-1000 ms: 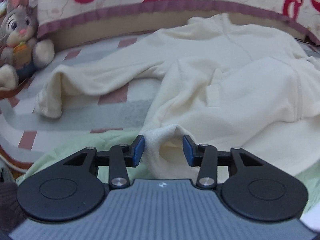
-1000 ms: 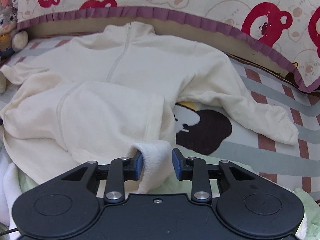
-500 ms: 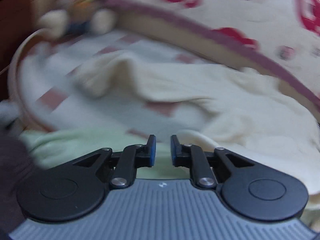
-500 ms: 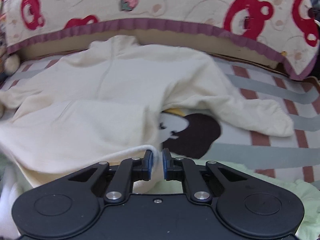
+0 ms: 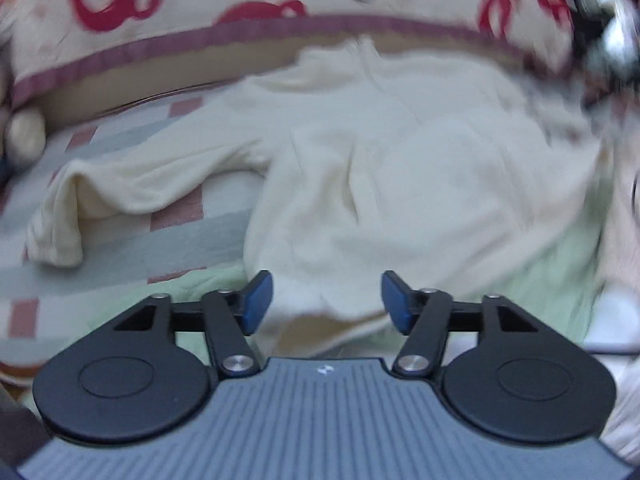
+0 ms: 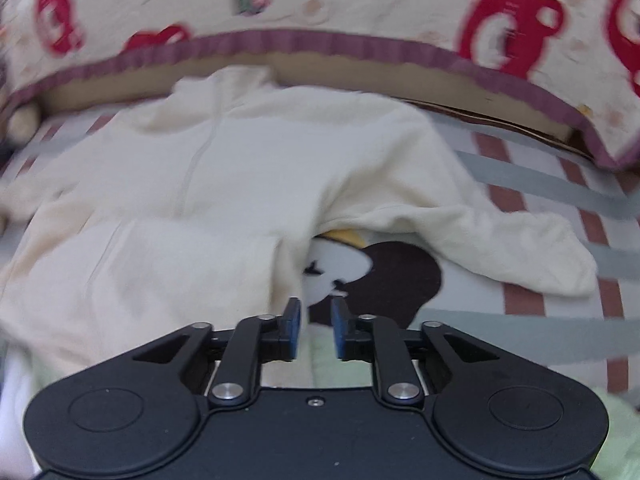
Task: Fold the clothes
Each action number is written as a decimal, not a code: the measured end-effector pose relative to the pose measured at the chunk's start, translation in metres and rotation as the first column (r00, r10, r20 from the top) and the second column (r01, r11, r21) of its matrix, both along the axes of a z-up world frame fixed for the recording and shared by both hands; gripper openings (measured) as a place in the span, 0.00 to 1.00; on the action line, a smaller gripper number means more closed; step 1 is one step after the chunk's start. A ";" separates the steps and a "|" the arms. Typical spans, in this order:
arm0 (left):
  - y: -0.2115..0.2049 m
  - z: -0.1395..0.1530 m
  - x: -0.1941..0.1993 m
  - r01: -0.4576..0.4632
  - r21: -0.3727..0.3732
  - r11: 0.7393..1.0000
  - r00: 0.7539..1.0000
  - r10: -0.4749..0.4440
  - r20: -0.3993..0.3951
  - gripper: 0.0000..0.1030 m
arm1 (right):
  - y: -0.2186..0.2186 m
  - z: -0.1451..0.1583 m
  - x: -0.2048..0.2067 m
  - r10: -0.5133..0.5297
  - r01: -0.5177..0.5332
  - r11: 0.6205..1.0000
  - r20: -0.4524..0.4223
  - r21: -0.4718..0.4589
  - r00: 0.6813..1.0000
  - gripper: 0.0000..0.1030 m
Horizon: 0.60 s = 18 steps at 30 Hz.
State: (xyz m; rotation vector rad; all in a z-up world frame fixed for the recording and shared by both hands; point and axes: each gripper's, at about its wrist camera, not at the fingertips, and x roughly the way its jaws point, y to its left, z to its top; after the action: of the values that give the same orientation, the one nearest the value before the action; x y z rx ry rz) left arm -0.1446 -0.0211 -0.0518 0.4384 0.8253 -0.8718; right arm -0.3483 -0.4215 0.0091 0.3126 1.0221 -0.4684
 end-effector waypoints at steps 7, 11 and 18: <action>-0.035 -0.016 0.003 0.099 0.214 0.972 0.989 -0.121 0.089 0.54 | 0.038 -0.011 0.018 0.372 -0.385 0.922 -0.207 -0.026 0.905 0.58; -0.034 -0.007 0.028 0.004 0.141 0.990 0.996 -0.017 0.091 0.02 | 0.027 -0.030 0.025 0.358 -0.367 0.930 -0.292 0.024 0.887 0.59; 0.001 0.012 0.062 -0.231 -0.069 0.971 0.972 0.233 0.023 0.03 | 0.040 -0.053 0.038 0.397 -0.399 0.914 -0.383 0.078 0.834 0.51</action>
State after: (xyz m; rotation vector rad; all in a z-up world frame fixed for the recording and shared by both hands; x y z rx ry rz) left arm -0.0824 -0.0198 -0.0398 0.2901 0.7996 -0.6716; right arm -0.3105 -0.3812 -0.0440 -0.0107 1.4393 -0.1512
